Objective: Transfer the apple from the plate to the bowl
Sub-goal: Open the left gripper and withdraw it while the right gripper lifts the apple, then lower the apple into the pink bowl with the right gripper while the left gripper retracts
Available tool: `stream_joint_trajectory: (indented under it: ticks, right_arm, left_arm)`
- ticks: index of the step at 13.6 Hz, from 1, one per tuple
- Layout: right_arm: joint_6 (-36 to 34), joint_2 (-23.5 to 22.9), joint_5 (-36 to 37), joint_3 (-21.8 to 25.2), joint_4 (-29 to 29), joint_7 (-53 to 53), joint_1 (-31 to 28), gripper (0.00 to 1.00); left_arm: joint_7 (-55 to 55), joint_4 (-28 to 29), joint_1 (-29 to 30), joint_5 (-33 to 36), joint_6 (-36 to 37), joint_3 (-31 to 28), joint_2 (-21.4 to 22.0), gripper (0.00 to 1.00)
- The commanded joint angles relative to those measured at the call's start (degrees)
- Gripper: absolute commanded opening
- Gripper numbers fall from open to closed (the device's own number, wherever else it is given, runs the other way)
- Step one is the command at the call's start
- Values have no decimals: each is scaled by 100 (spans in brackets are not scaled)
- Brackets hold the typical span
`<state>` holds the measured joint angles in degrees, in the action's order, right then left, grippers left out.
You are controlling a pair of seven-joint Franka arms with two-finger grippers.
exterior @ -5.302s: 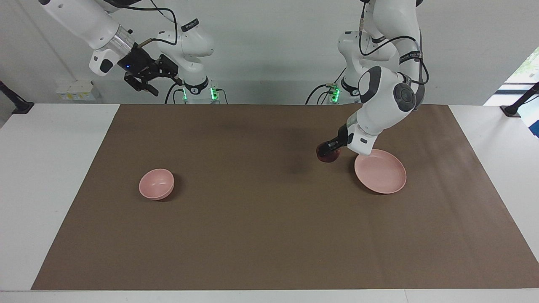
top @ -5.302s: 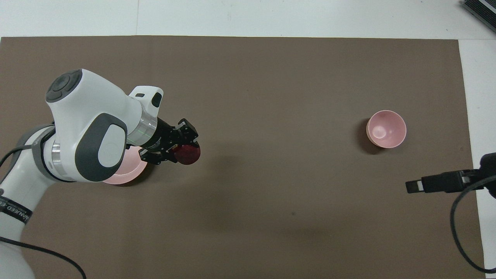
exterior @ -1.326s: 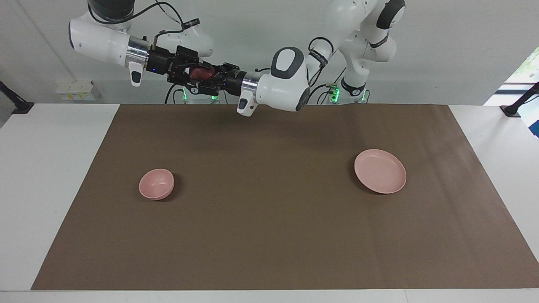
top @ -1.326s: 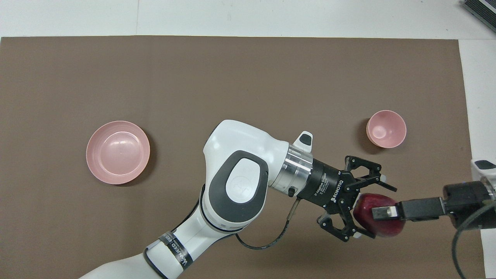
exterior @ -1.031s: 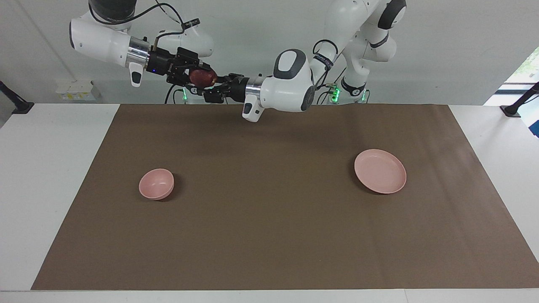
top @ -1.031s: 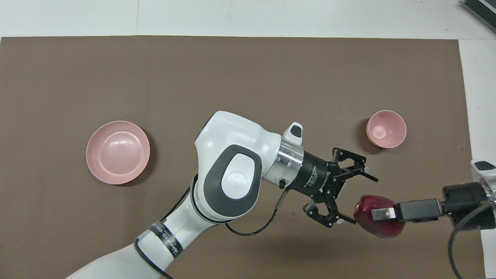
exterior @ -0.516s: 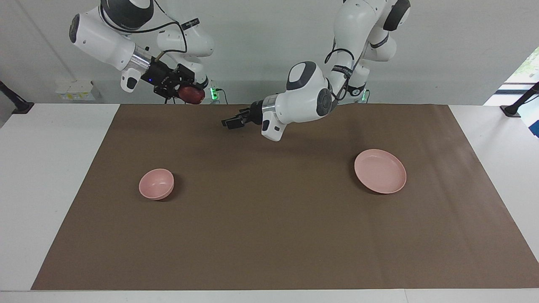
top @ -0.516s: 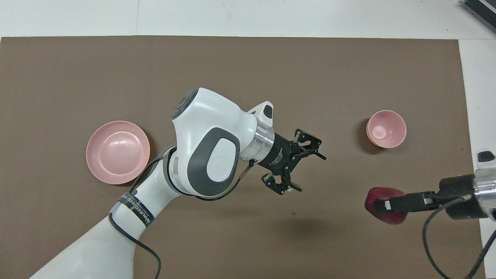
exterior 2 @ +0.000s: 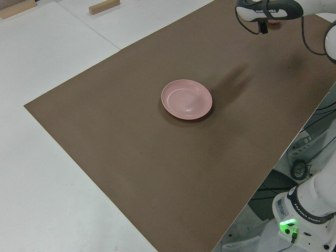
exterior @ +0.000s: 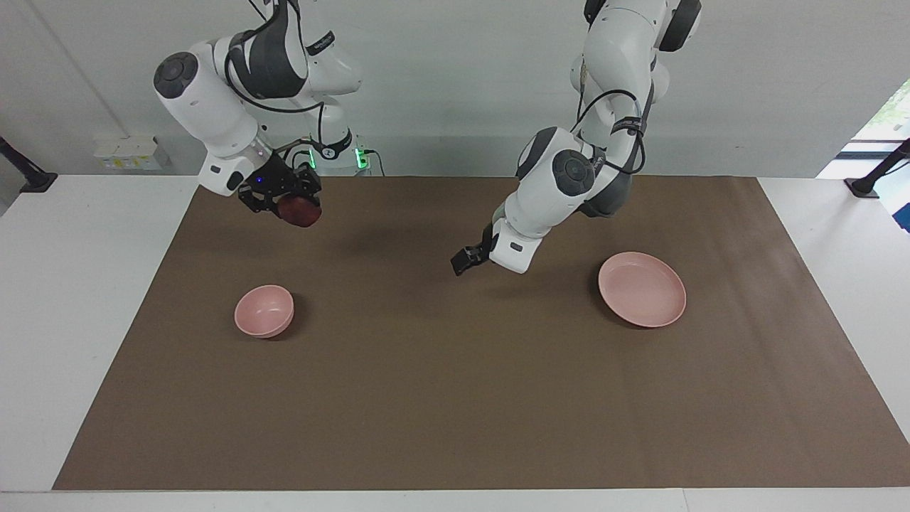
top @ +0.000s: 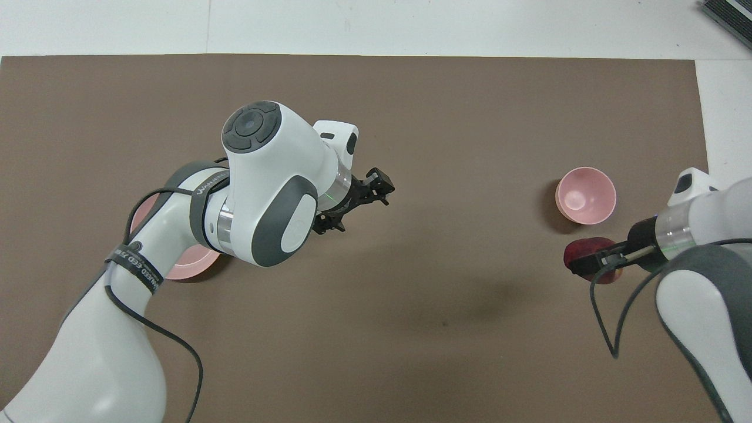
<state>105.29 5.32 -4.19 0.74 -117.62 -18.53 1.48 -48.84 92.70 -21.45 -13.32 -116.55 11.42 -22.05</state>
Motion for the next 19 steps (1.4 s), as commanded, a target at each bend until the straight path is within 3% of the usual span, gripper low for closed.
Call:
stream_joint_trajectory:
  ticks: [1,6,15,19]
  right_arm:
    - [218,-776,1003,-30,765,-168,132,0]
    - [1485,-1567,2561,-30,793,-107,124,0]
    - [1960,-2069,2845,-30,758,289,45,0]
    - [2154,-2210,2845,-22,722,324,1,0]
  left_arm:
    - [155,151,350,924,-297,-8,104,100]
    - [652,134,974,1745,-764,-26,490,100]
    - [3290,511,2477,1579,-545,0,1562,100]
    - [4338,591,2637,1473,60,-8,1923,100]
